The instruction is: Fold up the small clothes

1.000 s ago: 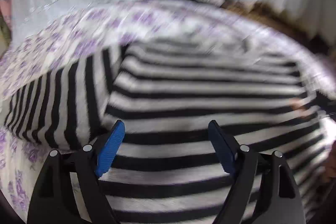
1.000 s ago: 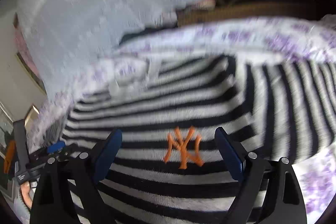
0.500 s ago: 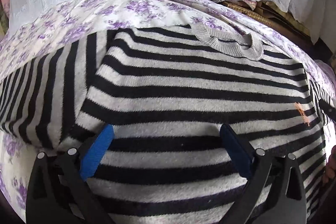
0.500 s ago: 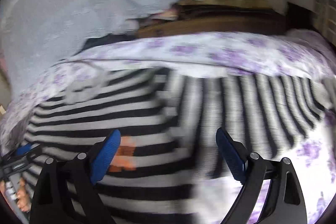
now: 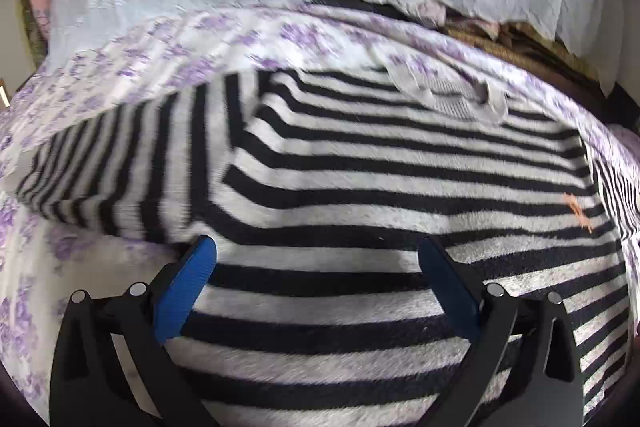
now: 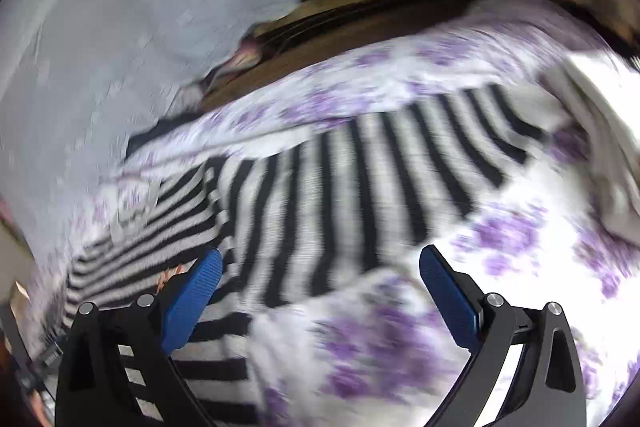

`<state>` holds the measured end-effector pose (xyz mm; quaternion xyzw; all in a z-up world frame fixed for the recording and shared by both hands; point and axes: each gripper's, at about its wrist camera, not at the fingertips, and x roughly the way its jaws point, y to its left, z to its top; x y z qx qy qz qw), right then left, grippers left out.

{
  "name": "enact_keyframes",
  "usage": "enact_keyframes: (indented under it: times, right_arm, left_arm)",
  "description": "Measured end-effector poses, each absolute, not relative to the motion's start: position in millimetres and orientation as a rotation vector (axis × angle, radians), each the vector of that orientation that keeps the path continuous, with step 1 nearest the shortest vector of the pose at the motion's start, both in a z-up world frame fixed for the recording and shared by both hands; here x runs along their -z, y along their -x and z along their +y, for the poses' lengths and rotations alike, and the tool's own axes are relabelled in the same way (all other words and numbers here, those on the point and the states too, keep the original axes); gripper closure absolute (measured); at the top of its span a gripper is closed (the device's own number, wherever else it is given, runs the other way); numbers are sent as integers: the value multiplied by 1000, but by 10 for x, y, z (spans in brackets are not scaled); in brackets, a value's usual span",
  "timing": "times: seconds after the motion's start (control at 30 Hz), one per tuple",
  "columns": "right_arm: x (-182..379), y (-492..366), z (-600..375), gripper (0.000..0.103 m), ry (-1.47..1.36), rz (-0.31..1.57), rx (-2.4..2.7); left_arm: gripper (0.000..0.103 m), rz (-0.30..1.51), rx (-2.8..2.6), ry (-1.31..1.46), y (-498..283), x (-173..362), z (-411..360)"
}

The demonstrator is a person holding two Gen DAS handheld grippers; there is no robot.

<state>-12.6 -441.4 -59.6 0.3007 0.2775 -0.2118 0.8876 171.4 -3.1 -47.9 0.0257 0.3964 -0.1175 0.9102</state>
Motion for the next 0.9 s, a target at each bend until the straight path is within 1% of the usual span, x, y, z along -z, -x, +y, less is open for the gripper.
enact_keyframes:
  times: [0.17, 0.27, 0.3, 0.33, 0.37, 0.4, 0.43, 0.6, 0.7, 0.8, 0.83, 0.87, 0.9]
  right_arm:
    - [584, 471, -4769, 4, -734, 490, 504]
    - [618, 582, -4984, 10, -785, 449, 547]
    - [651, 598, -5058, 13, -809, 444, 559]
    - [685, 629, -5130, 20, -836, 439, 566]
    - [737, 646, -5213, 24, -874, 429, 569]
    - [785, 647, -5278, 32, -908, 419, 569]
    - [820, 645, -5331, 35, -935, 410, 572]
    - [918, 450, -5568, 36, -1059, 411, 604]
    - [943, 276, -5723, 36, -1135, 413, 668]
    - [985, 207, -5729, 41, -1163, 355, 782]
    - [994, 182, -5646, 43, -1124, 330, 832]
    - [1008, 170, -5572, 52, -1079, 318, 861]
    - [1032, 159, -5499, 70, -1028, 312, 887]
  left_arm:
    - [4, 776, 255, 68, -1711, 299, 322]
    - [4, 857, 259, 105, -1847, 417, 514]
    - [5, 896, 263, 123, -1905, 485, 571]
    - [5, 916, 271, 143, -1943, 523, 606]
    - [5, 913, 270, 147, -1947, 529, 608]
    - [5, 905, 266, 137, -1935, 517, 588]
    - [4, 901, 260, 113, -1922, 528, 541]
    - [4, 898, 183, -65, -1892, 622, 286]
    - [4, 901, 176, -73, -1900, 628, 271]
    - [4, 900, 179, -69, -1907, 621, 279]
    - [4, 898, 180, -69, -1906, 616, 277]
    - [4, 893, 183, -67, -1901, 606, 281]
    - [4, 888, 185, -63, -1876, 603, 279]
